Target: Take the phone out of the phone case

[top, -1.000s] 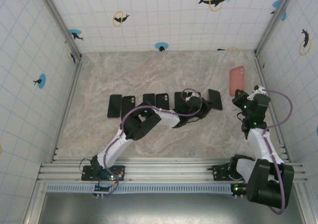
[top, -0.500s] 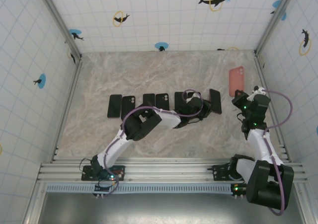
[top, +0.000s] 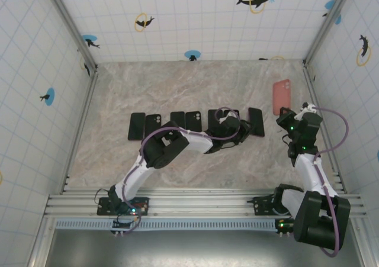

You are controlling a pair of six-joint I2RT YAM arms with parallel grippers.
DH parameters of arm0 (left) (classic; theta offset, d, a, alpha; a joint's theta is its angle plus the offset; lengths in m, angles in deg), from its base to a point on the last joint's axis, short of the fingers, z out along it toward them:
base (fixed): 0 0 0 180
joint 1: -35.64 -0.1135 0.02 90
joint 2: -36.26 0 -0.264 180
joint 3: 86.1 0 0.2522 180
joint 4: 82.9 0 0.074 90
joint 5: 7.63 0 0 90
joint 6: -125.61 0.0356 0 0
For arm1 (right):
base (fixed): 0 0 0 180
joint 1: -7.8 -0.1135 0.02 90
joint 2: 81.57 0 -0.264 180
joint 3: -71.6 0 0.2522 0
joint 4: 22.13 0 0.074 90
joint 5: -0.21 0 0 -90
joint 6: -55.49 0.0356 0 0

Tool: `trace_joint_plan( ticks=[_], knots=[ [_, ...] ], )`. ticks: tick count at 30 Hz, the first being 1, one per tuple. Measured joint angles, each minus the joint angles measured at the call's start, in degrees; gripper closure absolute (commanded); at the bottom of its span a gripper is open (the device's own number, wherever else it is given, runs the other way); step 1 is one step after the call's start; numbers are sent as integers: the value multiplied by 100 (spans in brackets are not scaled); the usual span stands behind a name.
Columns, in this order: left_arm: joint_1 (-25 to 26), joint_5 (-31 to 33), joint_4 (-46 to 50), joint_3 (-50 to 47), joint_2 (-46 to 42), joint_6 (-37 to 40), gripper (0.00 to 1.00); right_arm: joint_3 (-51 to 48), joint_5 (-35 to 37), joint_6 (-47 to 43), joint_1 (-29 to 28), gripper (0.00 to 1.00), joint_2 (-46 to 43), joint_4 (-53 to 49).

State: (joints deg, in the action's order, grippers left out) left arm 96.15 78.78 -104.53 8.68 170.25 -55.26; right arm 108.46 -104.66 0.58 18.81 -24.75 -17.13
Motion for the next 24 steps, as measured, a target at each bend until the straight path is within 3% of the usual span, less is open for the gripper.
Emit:
trace_joint_plan(
  ticks=[17,24],
  knots=[
    [31,-2,33,-374,-417,245,49,-297,13,-55,20,100,212,17],
    [17,4,155,-459,-1169,785,42,-719,-90,111,214,100,474,70]
  ],
)
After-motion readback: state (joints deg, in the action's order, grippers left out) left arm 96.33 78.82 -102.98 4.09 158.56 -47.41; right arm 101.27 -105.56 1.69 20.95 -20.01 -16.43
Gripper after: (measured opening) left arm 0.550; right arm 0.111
